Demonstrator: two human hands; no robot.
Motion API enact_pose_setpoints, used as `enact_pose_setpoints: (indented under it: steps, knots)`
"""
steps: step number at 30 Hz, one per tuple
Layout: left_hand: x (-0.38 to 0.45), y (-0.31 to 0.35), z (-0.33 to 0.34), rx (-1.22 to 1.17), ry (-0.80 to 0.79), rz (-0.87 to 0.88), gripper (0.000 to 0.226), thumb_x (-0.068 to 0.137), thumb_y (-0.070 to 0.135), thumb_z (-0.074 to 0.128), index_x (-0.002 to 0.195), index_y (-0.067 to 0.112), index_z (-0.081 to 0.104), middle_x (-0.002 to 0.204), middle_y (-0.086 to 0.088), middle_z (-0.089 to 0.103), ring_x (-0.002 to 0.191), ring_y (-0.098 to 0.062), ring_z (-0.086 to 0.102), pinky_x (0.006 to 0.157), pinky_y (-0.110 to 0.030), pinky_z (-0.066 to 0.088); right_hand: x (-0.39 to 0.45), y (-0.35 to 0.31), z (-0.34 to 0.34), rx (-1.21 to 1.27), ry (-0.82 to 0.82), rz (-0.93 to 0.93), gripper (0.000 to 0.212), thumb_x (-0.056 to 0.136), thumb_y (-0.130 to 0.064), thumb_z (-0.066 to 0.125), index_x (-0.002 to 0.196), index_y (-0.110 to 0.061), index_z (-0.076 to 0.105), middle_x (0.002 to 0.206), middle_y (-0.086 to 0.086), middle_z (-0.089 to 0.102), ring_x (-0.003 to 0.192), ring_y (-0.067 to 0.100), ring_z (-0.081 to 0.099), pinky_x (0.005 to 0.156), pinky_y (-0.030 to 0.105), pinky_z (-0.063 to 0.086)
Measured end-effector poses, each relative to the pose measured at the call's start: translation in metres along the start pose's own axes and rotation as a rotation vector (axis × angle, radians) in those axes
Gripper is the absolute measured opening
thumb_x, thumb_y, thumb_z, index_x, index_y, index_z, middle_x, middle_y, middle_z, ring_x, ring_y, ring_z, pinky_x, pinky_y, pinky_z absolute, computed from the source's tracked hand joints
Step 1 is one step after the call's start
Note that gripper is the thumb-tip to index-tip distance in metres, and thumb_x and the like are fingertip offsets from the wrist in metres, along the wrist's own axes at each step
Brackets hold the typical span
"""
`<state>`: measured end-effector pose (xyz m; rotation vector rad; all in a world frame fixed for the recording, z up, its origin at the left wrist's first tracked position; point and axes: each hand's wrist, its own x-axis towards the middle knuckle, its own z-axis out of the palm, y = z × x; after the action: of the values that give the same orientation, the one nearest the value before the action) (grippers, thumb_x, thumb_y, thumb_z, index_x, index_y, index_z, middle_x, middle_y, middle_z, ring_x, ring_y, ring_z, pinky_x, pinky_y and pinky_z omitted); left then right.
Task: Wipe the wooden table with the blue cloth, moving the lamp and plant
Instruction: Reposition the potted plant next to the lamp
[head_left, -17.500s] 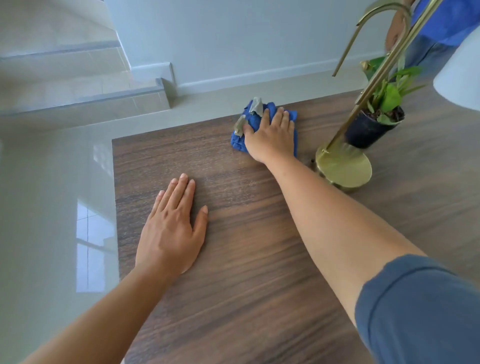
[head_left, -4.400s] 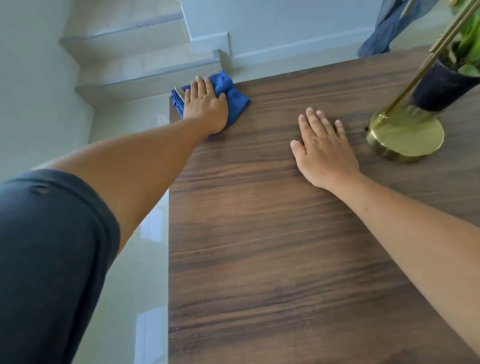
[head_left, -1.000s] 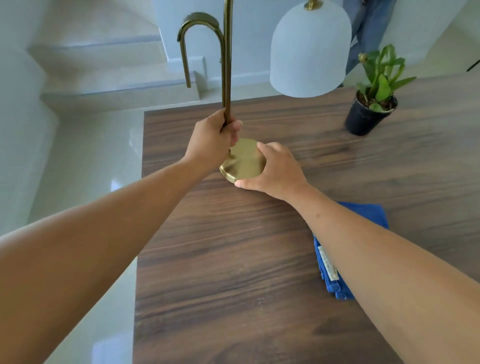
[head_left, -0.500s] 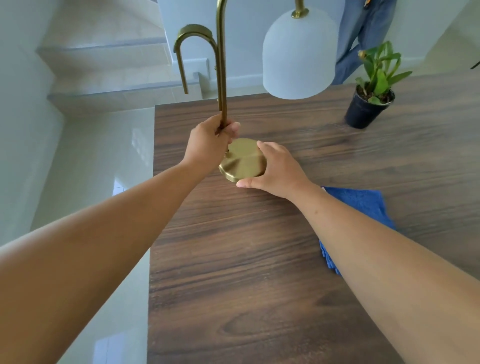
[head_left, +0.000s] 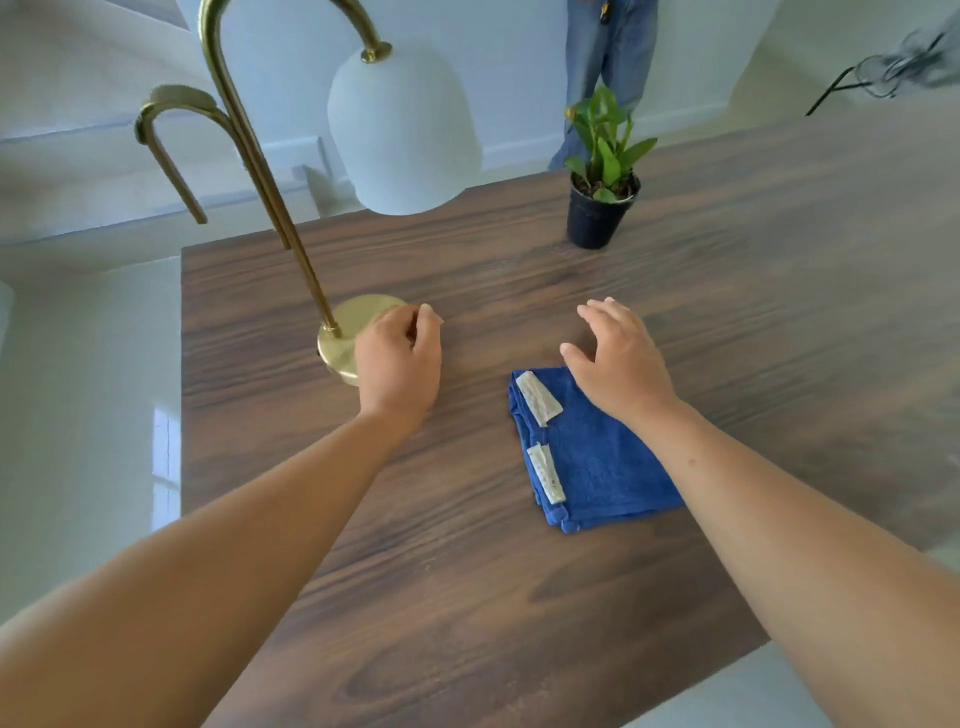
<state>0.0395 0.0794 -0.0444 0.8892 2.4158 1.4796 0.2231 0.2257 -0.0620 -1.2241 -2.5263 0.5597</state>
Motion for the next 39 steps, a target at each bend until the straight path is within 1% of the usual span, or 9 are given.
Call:
enact_pose_setpoints:
  steps: [3, 6, 9, 13, 20, 26, 31, 36, 39]
  knots:
    - [0.022, 0.017, 0.029, 0.057, -0.091, 0.068, 0.041, 0.097, 0.025, 0.05, 0.075, -0.008, 0.061, 0.071, -0.02, 0.061, 0.064, -0.022, 0.052, 0.063, -0.038, 0.039, 0.005, 0.022, -0.015, 0.003, 0.028, 0.041, 0.058, 0.098, -0.034, 0.057, 0.148, -0.007, 0.044, 0.155, 0.007, 0.04, 0.149, 0.02, 0.023, 0.12, 0.033, 0.018]
    - [0.029, 0.03, 0.053, 0.127, -0.277, 0.142, 0.04, 0.096, 0.029, 0.055, 0.073, -0.002, 0.062, 0.067, -0.014, 0.06, 0.06, -0.016, 0.046, 0.061, -0.034, 0.039, 0.009, 0.035, -0.026, -0.016, 0.033, 0.002, 0.059, 0.096, -0.035, 0.06, 0.147, -0.007, 0.046, 0.154, 0.007, 0.042, 0.148, 0.021, 0.026, 0.119, 0.032, 0.018]
    - [0.02, 0.03, 0.071, 0.215, -0.45, 0.258, 0.026, 0.097, 0.03, 0.058, 0.091, 0.011, 0.073, 0.09, -0.002, 0.07, 0.085, -0.016, 0.062, 0.079, -0.03, 0.048, 0.014, 0.05, -0.027, -0.086, -0.011, -0.038, 0.061, 0.096, -0.035, 0.059, 0.148, -0.006, 0.043, 0.155, 0.009, 0.04, 0.149, 0.024, 0.025, 0.122, 0.035, 0.016]
    - [0.041, 0.039, 0.094, 0.18, -0.393, 0.233, 0.027, 0.099, 0.028, 0.056, 0.107, 0.009, 0.072, 0.097, 0.002, 0.066, 0.098, -0.02, 0.062, 0.091, -0.033, 0.047, 0.045, 0.063, -0.034, 0.061, 0.006, 0.164, 0.066, 0.096, -0.04, 0.058, 0.151, -0.009, 0.038, 0.156, 0.008, 0.038, 0.146, 0.023, 0.029, 0.118, 0.036, 0.023]
    - [0.127, 0.079, 0.148, 0.097, -0.559, 0.08, 0.066, 0.096, 0.027, 0.063, 0.154, 0.015, 0.033, 0.145, -0.001, 0.052, 0.124, -0.015, 0.054, 0.099, -0.027, 0.044, 0.141, 0.065, -0.05, 0.344, 0.05, 0.288, 0.081, 0.086, -0.042, 0.074, 0.152, -0.015, 0.036, 0.152, 0.004, 0.045, 0.138, 0.021, 0.043, 0.108, 0.033, 0.036]
    - [0.157, 0.079, 0.183, -0.08, -0.581, 0.045, 0.068, 0.088, 0.015, 0.073, 0.149, 0.015, 0.044, 0.137, -0.002, 0.061, 0.125, -0.015, 0.058, 0.106, -0.031, 0.045, 0.179, 0.07, -0.033, 0.62, 0.106, 0.266, 0.061, 0.074, -0.027, 0.087, 0.129, -0.018, 0.062, 0.115, -0.004, 0.069, 0.106, 0.011, 0.065, 0.096, 0.03, 0.051]
    - [0.152, 0.067, 0.156, -0.116, -0.484, 0.045, 0.065, 0.08, 0.021, 0.081, 0.14, 0.016, 0.056, 0.129, 0.002, 0.066, 0.117, -0.011, 0.062, 0.106, -0.037, 0.048, 0.172, 0.049, -0.021, 0.773, 0.106, 0.206, 0.058, 0.071, -0.024, 0.089, 0.124, -0.016, 0.067, 0.108, -0.008, 0.073, 0.1, 0.003, 0.067, 0.086, 0.019, 0.051]
    - [0.147, 0.033, 0.087, -0.129, -0.402, 0.007, 0.055, 0.081, 0.019, 0.08, 0.133, 0.02, 0.062, 0.122, 0.009, 0.07, 0.111, -0.004, 0.064, 0.101, -0.024, 0.049, 0.158, -0.011, 0.007, 0.821, 0.011, 0.076, 0.052, 0.072, -0.022, 0.087, 0.12, -0.018, 0.068, 0.109, -0.007, 0.073, 0.102, 0.005, 0.068, 0.095, 0.029, 0.054]
    - [0.144, 0.009, 0.048, -0.079, -0.304, -0.071, 0.059, 0.073, 0.035, 0.084, 0.128, 0.028, 0.064, 0.119, 0.013, 0.07, 0.112, -0.006, 0.064, 0.105, -0.031, 0.048, 0.149, -0.05, 0.024, 0.822, -0.068, 0.019, 0.053, 0.076, -0.022, 0.085, 0.124, -0.02, 0.064, 0.112, -0.008, 0.071, 0.104, 0.005, 0.067, 0.095, 0.028, 0.054]
